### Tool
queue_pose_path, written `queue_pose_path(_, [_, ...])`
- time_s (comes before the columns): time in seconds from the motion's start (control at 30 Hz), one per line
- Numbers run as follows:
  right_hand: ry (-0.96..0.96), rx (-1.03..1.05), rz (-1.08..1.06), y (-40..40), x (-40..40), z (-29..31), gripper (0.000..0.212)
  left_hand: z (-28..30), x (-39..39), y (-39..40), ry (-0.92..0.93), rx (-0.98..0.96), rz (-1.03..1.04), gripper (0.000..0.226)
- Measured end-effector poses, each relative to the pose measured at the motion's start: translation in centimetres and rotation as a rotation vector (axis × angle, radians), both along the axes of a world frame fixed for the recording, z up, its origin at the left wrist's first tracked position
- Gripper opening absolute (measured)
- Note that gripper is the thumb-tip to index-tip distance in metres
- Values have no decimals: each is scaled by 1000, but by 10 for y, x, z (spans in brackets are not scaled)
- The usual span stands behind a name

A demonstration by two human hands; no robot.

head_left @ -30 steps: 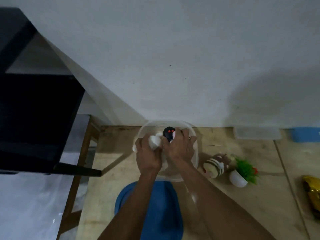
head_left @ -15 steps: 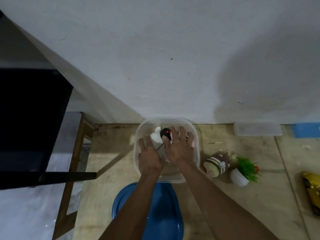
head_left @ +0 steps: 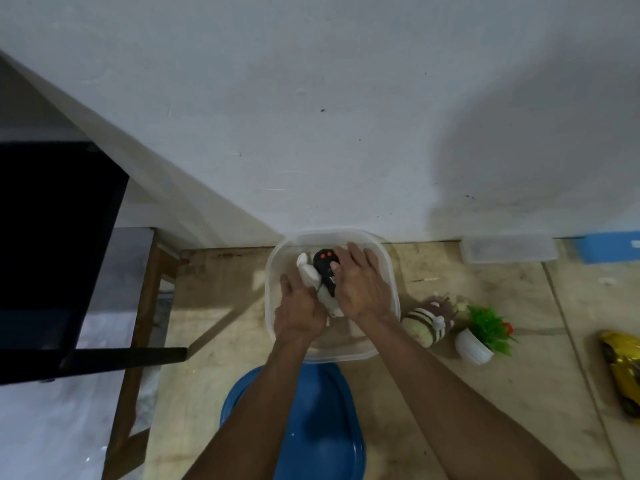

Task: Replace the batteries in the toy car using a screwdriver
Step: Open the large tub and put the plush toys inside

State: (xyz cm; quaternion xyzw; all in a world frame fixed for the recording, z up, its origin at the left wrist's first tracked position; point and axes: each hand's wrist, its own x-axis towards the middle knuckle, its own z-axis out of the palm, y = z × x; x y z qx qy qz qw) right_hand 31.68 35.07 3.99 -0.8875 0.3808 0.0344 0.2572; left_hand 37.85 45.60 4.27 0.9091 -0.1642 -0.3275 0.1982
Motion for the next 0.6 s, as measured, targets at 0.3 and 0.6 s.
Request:
queue_pose_path(0.3, [-259, -119, -110, 2, -34, 22, 38, 23, -24, 9, -167, -181, 88, 65])
queue_pose_path(0.6, [-555, -204, -444, -42, -131, 35, 32, 43, -79, -12, -340, -517, 31, 47])
